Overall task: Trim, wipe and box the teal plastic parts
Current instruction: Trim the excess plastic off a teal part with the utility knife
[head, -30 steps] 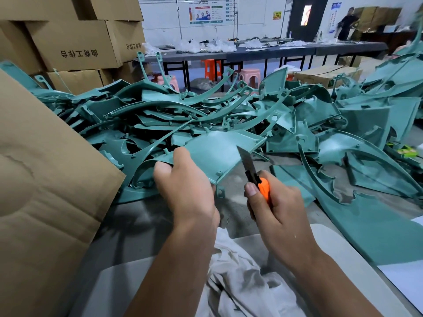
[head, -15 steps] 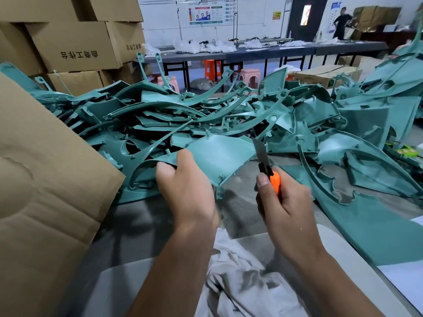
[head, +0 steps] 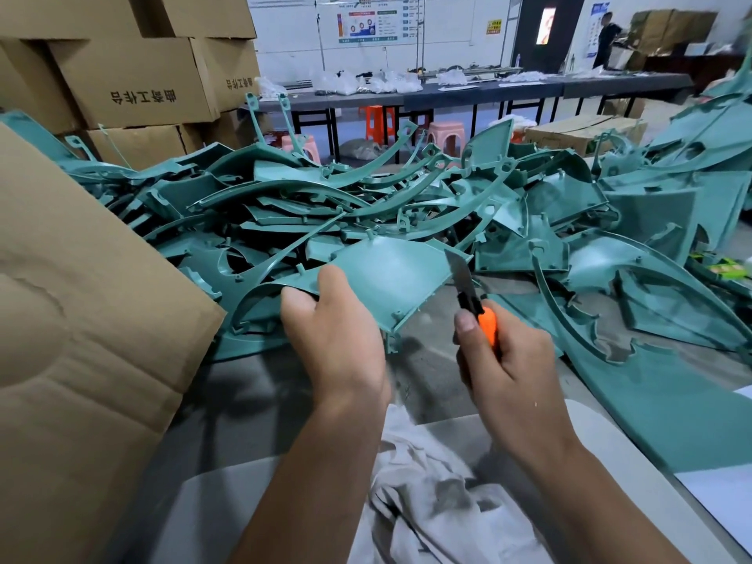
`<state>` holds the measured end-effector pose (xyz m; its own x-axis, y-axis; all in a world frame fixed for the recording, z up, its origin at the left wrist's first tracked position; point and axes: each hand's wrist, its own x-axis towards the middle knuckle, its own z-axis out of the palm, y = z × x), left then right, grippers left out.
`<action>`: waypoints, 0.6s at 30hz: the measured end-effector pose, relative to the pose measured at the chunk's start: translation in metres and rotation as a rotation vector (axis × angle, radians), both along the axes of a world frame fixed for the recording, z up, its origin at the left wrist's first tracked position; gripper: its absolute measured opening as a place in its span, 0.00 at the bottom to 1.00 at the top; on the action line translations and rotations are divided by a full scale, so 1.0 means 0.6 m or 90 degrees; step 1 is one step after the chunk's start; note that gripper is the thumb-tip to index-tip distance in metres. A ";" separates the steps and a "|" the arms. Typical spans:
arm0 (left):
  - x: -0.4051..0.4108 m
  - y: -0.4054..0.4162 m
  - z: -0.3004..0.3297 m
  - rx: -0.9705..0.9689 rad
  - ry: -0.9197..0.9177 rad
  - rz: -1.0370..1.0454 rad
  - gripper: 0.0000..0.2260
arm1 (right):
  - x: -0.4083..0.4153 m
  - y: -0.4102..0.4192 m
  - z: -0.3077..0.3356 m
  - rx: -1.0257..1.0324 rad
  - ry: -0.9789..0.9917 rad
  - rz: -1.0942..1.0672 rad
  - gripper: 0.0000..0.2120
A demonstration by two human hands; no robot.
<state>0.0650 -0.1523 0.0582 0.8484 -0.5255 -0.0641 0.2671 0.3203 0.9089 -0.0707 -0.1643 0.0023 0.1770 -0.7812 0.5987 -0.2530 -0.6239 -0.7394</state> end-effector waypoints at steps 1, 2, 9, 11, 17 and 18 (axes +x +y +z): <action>0.000 0.000 -0.001 -0.001 -0.005 -0.001 0.08 | 0.001 -0.002 -0.002 -0.005 0.018 -0.018 0.20; 0.000 0.000 -0.001 0.001 -0.011 -0.001 0.07 | 0.001 -0.001 -0.003 -0.013 0.031 -0.003 0.20; 0.003 -0.003 -0.003 -0.003 -0.017 -0.003 0.07 | -0.006 0.010 0.005 -0.035 0.062 0.237 0.16; 0.003 -0.004 -0.005 -0.003 -0.016 -0.002 0.07 | -0.003 0.008 0.004 -0.028 0.025 0.160 0.17; 0.005 -0.005 -0.009 -0.006 -0.033 0.012 0.06 | -0.004 0.006 -0.001 0.056 0.009 0.150 0.22; 0.006 -0.005 -0.009 -0.010 -0.029 0.009 0.07 | -0.009 0.005 -0.001 0.066 0.026 0.201 0.22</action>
